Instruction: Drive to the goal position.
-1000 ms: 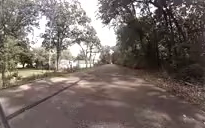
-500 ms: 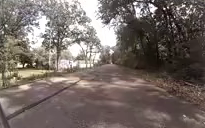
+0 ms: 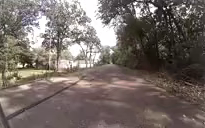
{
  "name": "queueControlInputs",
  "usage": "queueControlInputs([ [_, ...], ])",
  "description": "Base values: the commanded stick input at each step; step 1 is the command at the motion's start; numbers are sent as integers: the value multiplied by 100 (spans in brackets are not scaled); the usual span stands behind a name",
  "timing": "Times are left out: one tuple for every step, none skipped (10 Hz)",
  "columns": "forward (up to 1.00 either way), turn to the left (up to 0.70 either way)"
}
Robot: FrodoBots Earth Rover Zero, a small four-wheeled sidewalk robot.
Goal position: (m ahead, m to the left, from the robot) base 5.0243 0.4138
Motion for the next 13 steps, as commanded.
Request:
queueControlInputs([
  [4,0],
  [1,0],
  [0,0],
  [-70,0],
  [-70,0],
  [-40,0],
  [0,0],
  [6,0],
  [41,0],
  [70,0],
  [70,0],
  [70,0],
  [70,0],
])
